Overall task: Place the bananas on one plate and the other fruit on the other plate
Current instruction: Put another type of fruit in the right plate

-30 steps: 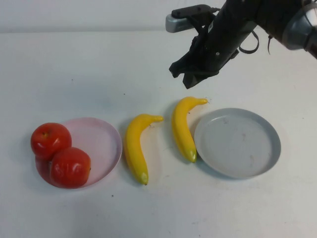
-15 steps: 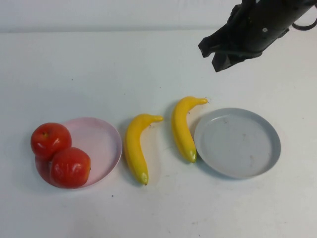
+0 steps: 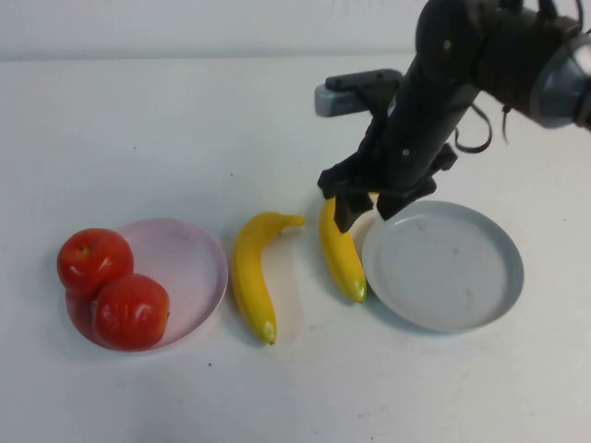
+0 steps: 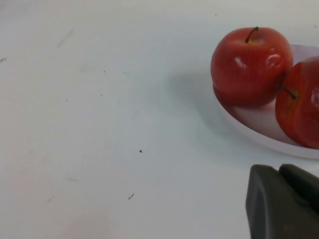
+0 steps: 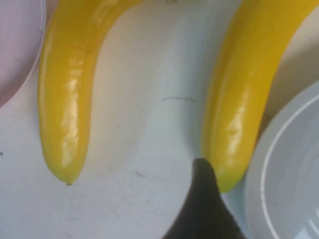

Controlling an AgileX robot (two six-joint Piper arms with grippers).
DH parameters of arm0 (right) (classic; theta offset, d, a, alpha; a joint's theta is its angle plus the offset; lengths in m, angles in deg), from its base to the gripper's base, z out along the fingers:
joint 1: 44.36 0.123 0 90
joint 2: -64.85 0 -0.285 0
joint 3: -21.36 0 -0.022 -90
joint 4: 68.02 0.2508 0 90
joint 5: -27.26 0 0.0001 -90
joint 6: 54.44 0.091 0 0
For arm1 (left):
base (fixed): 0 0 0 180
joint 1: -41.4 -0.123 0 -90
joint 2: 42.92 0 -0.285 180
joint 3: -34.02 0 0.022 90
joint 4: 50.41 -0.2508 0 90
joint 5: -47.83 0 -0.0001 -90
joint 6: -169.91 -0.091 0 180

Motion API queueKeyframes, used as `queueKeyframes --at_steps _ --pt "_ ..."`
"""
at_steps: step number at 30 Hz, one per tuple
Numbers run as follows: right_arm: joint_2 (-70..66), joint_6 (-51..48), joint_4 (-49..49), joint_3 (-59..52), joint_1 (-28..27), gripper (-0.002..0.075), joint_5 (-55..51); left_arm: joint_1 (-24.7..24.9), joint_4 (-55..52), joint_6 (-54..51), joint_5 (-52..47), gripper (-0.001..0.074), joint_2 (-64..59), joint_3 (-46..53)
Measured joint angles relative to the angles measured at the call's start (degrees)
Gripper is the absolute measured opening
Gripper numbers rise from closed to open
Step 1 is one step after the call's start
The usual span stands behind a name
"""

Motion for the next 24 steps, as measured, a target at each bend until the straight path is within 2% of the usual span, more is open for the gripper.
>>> queueKeyframes --at_steps 5,18,24 --pt "-4.5 0.0 -0.3 0.0 2.9 0.044 2.7 0.0 0.0 0.0 0.0 0.0003 0.0 0.0" --pt "-13.0 0.2 -4.5 10.2 3.1 0.044 5.0 0.0 0.0 0.0 0.0 0.0003 0.0 0.0" --pt "-15.1 2.7 -4.6 11.3 3.1 0.044 4.7 0.0 0.0 0.0 0.0 0.0003 0.0 0.0"
